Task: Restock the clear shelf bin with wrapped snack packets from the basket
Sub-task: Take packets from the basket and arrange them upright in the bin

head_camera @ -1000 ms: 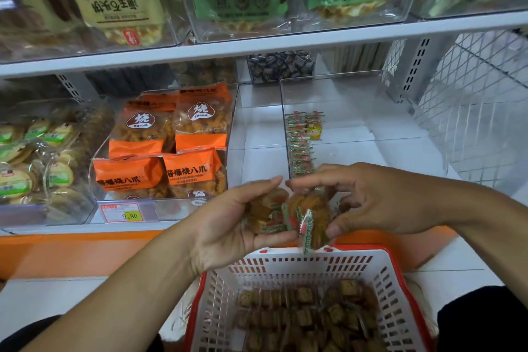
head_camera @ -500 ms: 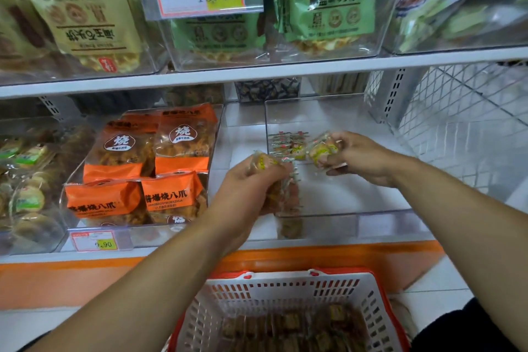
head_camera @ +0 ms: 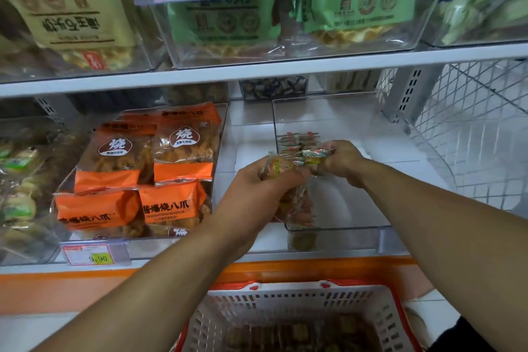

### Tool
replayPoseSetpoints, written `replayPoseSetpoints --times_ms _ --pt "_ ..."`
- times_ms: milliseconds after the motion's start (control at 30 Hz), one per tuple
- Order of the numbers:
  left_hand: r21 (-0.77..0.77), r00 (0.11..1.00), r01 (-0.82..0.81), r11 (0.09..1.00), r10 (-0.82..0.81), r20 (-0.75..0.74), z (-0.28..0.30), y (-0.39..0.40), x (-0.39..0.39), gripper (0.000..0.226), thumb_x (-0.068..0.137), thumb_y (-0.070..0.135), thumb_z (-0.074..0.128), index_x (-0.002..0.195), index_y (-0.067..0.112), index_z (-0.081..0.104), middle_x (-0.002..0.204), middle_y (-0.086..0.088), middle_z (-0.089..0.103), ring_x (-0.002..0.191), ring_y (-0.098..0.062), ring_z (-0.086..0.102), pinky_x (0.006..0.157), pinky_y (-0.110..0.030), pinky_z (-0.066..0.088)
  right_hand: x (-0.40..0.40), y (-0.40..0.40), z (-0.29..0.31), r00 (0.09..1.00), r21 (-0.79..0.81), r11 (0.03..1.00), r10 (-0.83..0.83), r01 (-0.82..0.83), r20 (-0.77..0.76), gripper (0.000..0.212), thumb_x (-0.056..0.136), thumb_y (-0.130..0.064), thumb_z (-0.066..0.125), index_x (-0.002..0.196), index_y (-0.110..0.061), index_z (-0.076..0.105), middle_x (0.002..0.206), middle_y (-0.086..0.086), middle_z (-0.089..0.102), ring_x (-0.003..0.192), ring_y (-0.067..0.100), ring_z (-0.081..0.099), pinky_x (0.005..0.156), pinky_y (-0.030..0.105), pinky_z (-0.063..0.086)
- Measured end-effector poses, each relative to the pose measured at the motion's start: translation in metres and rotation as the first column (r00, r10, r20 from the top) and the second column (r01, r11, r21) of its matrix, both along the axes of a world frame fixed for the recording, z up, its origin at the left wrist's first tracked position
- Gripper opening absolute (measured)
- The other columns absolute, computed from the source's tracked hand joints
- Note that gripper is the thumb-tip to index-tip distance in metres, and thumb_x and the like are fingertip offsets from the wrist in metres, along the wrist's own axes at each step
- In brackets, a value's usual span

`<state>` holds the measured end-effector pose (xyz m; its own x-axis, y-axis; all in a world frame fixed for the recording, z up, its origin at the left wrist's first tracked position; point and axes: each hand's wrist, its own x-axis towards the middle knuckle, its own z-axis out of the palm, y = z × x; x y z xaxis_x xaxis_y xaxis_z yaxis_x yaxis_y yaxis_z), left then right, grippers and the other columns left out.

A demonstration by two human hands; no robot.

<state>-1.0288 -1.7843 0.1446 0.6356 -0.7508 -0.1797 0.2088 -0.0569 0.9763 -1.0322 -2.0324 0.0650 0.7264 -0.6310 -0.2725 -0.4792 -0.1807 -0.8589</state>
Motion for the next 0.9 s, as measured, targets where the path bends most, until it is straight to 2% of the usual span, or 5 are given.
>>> replayPoseSetpoints --times_ms 133,433,633,767,900 --pt "-0.027 0.999 0.001 1.000 -0.002 -0.043 0.000 0.001 -0.001 0.009 0.091 0.019 0.073 0.094 0.026 0.078 0.100 -0.014 0.078 0.091 -0.032 0.076 0.071 -0.039 0.062 0.006 0.002 -0.001 0.996 0.033 0.998 -0.061 0.059 0.059 0.085 0.077 0.003 0.082 0.148 -0.014 0.038 0.132 0.015 0.059 0.115 0.030 0.060 0.102 0.039 0.051" --pt "-0.042 0.994 -0.009 0.999 0.004 -0.105 0.001 0.003 -0.003 0.007 0.086 0.025 0.077 0.093 0.028 0.079 0.104 -0.014 0.077 0.094 -0.032 0.076 0.073 -0.040 0.062 0.006 0.009 0.000 0.996 -0.219 0.975 0.031 -0.048 -0.081 0.075 0.082 -0.015 0.082 0.147 -0.010 0.045 0.140 0.010 0.059 0.123 0.029 0.059 0.107 0.040 0.048" --pt "-0.081 0.970 -0.032 0.996 0.012 -0.242 0.006 0.011 0.002 0.014 0.077 0.026 0.084 0.088 0.019 0.082 0.101 -0.016 0.077 0.091 -0.031 0.077 0.071 -0.039 0.062 -0.007 0.009 0.022 0.988 -0.361 0.927 0.048 -0.099 -0.148 0.084 0.083 -0.012 0.078 0.154 -0.014 0.033 0.149 0.016 0.045 0.131 0.033 0.051 0.105 0.038 0.047" --pt "-0.112 0.962 -0.075 0.991 0.042 -0.271 0.010 0.023 0.008 0.026 0.067 0.026 0.087 0.089 0.016 0.080 0.101 -0.015 0.078 0.094 -0.031 0.076 0.070 -0.038 0.062 -0.031 0.036 0.057 0.972 -0.568 0.823 0.116 0.020 0.202 0.039 0.092 -0.025 0.069 0.129 -0.022 0.061 0.123 0.001 0.063 0.104 0.022 0.064 0.088 0.035 0.054" --pt "-0.094 0.990 -0.098 0.991 0.087 -0.113 0.013 0.029 0.006 0.054 0.065 0.022 0.089 0.114 0.016 0.068 0.099 -0.016 0.076 0.089 -0.030 0.074 0.071 -0.044 0.063 -0.068 0.093 0.094 0.815 -0.269 0.930 0.351 -0.249 0.461 0.027 0.089 -0.052 0.067 0.105 -0.031 0.071 0.096 -0.008 0.072 0.087 0.013 0.070 0.074 0.026 0.054"
